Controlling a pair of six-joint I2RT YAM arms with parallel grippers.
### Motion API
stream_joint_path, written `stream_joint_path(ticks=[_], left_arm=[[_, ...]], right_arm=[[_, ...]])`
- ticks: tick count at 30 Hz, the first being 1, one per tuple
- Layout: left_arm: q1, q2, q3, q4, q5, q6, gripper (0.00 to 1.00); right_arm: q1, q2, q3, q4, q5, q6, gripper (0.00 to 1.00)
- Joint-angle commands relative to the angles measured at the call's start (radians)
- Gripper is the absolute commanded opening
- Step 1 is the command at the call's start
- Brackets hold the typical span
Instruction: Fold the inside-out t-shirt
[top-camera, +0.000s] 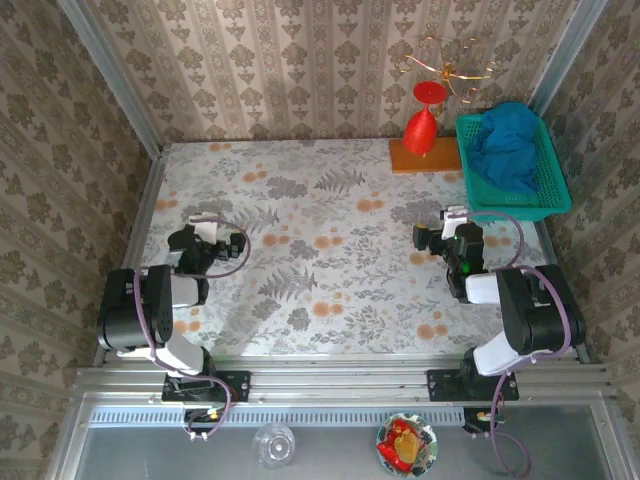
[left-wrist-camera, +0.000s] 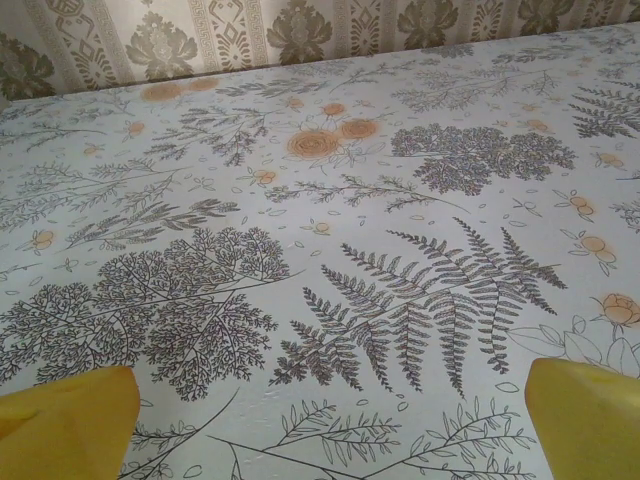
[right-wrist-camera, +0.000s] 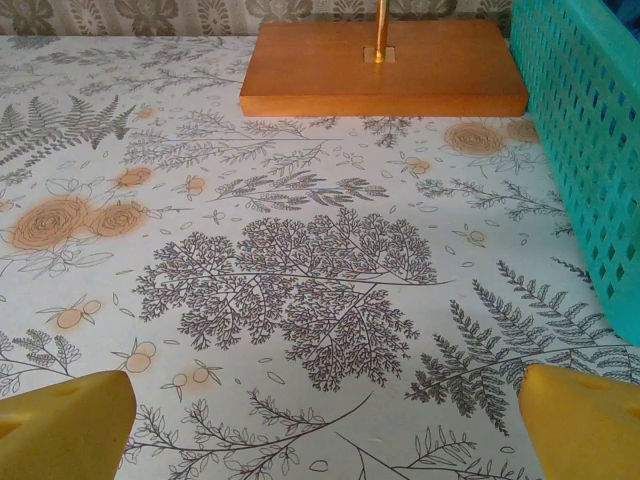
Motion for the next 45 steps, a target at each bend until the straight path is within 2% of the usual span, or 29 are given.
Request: stream_joint_path(ticks=[1, 5, 18, 23, 34, 36, 40, 45], left_arm=[[0.003, -0.007, -0.007, 0.025, 0.025, 0.022, 1.00], [0.002, -0.004, -0.005, 0.023, -0.012, 0.011, 1.00], [0.001, -0.004, -0.003, 0.021, -0.022, 0.007, 1.00], [0.002, -0.006, 0.008, -0.002, -0.159, -0.041, 1.00], [-0.005, -0.006, 0.013, -0.012, -0.181, -0.039, 1.00], [-0.011, -0.008, 0.013, -0.013, -0.197, -0.037, 1.00], [-0.010, -0.047, -0.004, -0.013, -0.250, -0.058, 1.00], [-0.028, -0.210, 0.019, -0.208, -0.332, -0.066, 1.00]], right_arm=[[-0.005, -0.007, 0.005, 0.025, -0.014, -0.008, 1.00], [-0.005, -0.007, 0.005, 0.025, -0.013, -0.007, 1.00], [-0.011, -0.007, 0.007, 0.021, -0.025, -0.003, 1.00], [-0.020, -0.007, 0.015, 0.010, -0.036, 0.006, 1.00], [-0.023, -0.007, 0.017, 0.005, -0.030, 0.014, 1.00], [-0.013, -0.015, 0.040, -0.045, 0.037, 0.025, 1.00], [-0.001, -0.070, 0.089, -0.177, 0.044, 0.011, 1.00], [0.003, -0.179, 0.142, -0.358, 0.058, 0.020, 1.00]])
